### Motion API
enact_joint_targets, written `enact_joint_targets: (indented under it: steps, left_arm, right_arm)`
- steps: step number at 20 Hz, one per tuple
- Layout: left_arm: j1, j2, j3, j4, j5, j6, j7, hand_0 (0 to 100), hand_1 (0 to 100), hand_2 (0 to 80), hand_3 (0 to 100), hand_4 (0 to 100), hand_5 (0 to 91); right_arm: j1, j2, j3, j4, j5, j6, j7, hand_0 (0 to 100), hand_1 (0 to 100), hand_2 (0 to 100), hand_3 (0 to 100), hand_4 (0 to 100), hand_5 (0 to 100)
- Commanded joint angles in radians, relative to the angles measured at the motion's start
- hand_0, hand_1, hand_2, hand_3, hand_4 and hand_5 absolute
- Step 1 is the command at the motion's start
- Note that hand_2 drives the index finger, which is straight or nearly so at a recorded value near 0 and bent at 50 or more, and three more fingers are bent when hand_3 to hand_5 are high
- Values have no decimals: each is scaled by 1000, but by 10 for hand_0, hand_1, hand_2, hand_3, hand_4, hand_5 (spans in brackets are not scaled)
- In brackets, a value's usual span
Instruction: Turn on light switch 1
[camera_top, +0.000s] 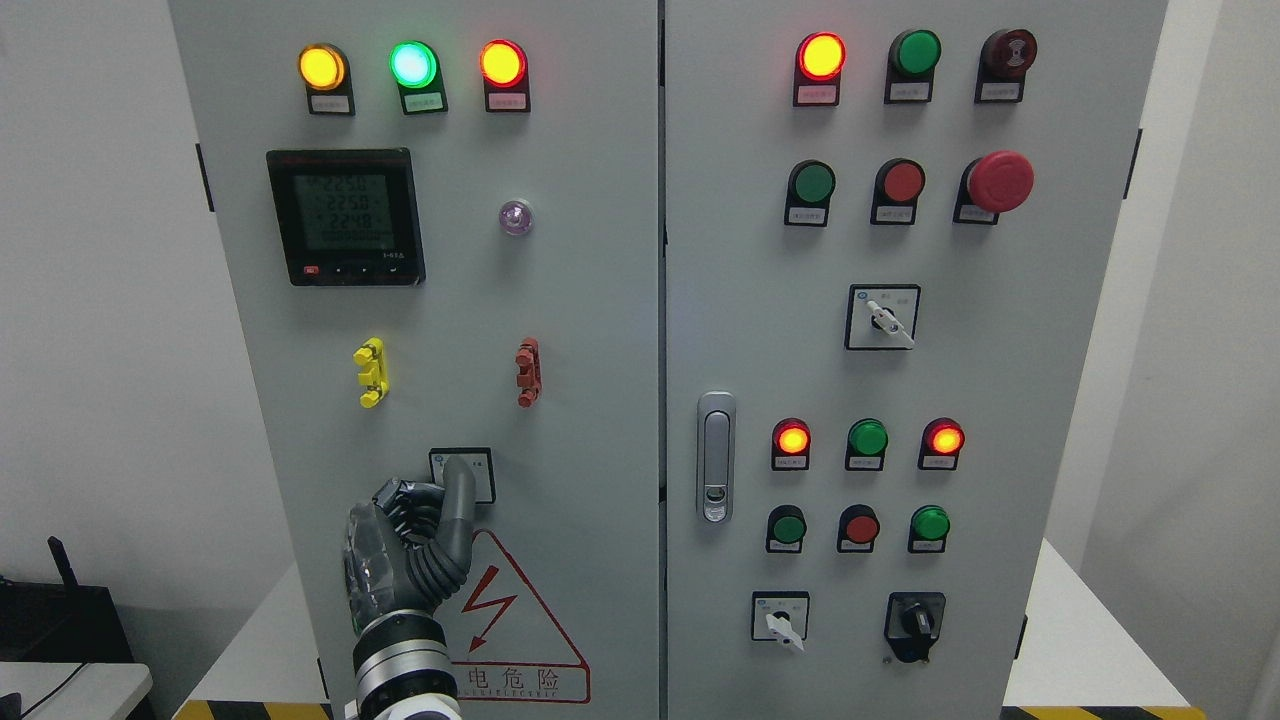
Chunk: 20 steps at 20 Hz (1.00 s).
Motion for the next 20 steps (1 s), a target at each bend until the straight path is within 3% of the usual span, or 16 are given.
enact_joint_targets:
  steps: [1,15,20]
  left_arm:
    - [0,1,-2,4,0,1,1,521,456,632,839,841,785]
    - [0,0,-5,4,1,0,-1,645,436,637,843,841,784]
    - [0,0,-14,2,18,-2,-4,616,326,643,846,844,786]
  right_arm:
    - [0,-1,17,0,-25,0,0,120,389,0,0,0,0]
    - [0,-1,17,0,-25,0,0,120,389,0,0,0,0]
    - [0,1,17,0,-25,0,0,120,389,0,0,0,0]
